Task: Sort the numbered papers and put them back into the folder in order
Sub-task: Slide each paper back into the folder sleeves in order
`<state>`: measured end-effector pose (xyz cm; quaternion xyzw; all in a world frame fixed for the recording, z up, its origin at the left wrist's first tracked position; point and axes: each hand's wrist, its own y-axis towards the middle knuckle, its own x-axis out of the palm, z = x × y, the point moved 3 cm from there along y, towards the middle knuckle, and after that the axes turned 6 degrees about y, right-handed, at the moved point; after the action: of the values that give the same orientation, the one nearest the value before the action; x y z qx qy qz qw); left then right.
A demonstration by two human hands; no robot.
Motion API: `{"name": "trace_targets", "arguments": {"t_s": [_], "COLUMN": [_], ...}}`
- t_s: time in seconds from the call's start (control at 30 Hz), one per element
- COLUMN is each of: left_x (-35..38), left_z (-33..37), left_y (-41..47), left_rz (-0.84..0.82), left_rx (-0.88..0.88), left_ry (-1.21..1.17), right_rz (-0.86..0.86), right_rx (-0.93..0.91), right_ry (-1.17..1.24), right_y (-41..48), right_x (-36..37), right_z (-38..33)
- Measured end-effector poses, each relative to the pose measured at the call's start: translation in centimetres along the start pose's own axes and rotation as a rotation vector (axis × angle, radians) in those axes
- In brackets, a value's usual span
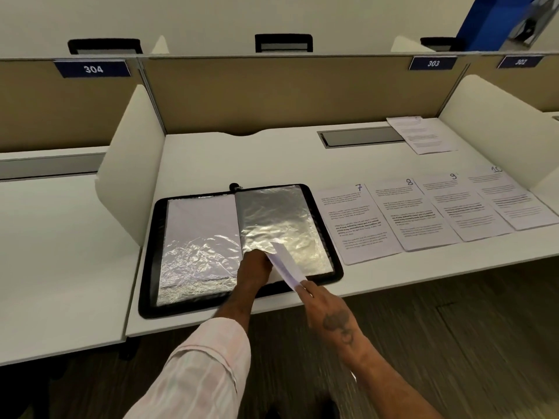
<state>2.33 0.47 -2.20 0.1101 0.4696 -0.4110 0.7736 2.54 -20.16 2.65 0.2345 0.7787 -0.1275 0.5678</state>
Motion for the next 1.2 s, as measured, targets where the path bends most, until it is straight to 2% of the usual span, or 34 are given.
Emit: {"name": "trace_targets", "arguments": {"t_s": [0.2,0.4,0.67,0.8,0.9,1.0,1.2], "left_x": [-0.1,-0.6,-0.6,-0.3,-0.3,-0.5,-0.6], "left_z": [-0.4,-0.5,0.1,0.4,0.5,0.5,0.8], "left_y": [0.2,0.5,-1.1,-2.2,-3.1,-3.4,-3.0], "left_rz": [0.004,0.052,0.137,0.217,0.243,0.28,0.324], "left_rx": [0.022,-0.016,0.229,0.396,0.517,0.529,0.507], "left_ry": [-0.094,-0.096,0.16,0.391,0.548,0.557,0.479], "right_rz": [-0.052,-0.185,-0.177,-0.176,-0.237,-0.282,-0.124], "right_rx": [-0.068,-0.139,0.003,0.023,0.081,0.186,0.405], "right_ry": [-0.141,-0.209,-0.359,-0.293,-0.229,-0.087,0.203], "right_y": [-1.2,-1.8,1.3,3.6,4.7,5.8,6.5], "right_x": [-0.6,-0.7,-0.3,0.4,0.2,0.6,-0.5], "right_z": [1.4,2.0,1.3,-0.6,-1.8,-1.7,0.0]}}
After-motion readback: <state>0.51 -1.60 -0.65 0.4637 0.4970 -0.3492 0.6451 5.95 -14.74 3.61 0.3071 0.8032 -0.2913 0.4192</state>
